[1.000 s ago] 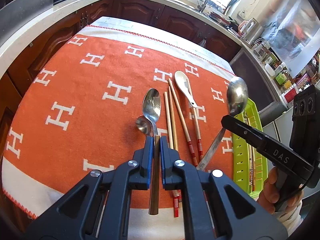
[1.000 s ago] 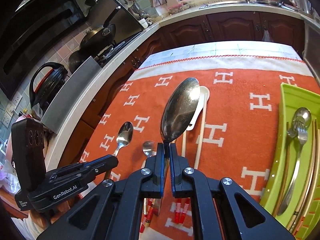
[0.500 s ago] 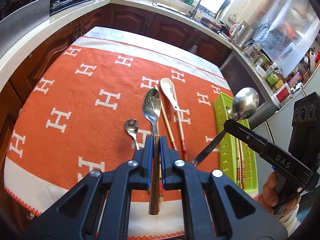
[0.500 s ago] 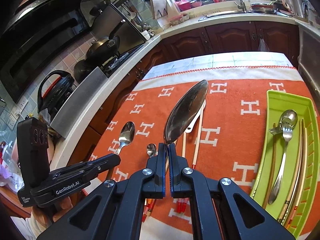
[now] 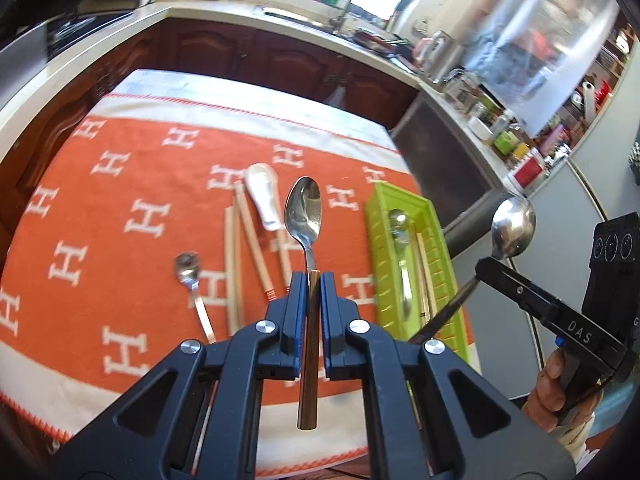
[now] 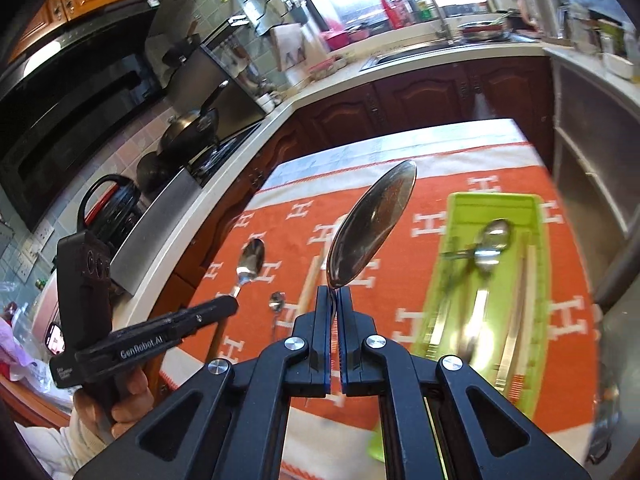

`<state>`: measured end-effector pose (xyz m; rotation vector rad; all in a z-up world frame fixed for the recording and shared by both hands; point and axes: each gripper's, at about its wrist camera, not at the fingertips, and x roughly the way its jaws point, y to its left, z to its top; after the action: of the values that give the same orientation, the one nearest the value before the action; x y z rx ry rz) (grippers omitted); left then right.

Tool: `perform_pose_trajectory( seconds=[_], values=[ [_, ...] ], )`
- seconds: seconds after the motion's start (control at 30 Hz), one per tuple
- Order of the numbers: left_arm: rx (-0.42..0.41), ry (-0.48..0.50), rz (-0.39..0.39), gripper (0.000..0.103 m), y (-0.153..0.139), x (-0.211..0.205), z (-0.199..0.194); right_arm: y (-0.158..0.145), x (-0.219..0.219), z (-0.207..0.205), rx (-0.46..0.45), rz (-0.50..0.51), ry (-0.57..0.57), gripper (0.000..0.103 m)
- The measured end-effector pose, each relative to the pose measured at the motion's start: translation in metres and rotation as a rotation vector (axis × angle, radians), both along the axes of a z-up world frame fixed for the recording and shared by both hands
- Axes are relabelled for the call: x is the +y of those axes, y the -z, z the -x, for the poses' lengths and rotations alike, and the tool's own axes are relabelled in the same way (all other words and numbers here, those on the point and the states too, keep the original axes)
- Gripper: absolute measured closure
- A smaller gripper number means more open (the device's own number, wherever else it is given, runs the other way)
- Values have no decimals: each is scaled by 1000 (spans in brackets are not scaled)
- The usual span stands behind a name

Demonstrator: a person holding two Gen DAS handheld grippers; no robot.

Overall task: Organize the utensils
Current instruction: 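Lower the spoon and chopstick into the green tray and open both tools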

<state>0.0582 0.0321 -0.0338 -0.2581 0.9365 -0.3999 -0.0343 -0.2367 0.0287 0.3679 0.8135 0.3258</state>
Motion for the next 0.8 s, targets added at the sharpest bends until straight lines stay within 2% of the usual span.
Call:
perform_pose_trajectory(
  seconds=[0.17, 0.33, 0.57, 0.7, 0.8],
  values=[
    [-22, 78, 18, 98, -14, -41, -5, -18, -47, 18, 6, 26, 67, 101],
    [-20, 154, 16, 98, -14, -89, -11, -21, -77, 27, 29, 93, 117, 101],
    [40, 248, -20, 98, 17, -154, -18, 4, -109, 25, 109, 178, 137, 101],
    [77, 253, -43, 98, 43, -175, -26, 31, -112, 11, 170, 243, 116, 101],
    [103, 243, -55, 98, 62, -183, -31, 53, -112, -2, 204, 253, 90, 101]
  ],
)
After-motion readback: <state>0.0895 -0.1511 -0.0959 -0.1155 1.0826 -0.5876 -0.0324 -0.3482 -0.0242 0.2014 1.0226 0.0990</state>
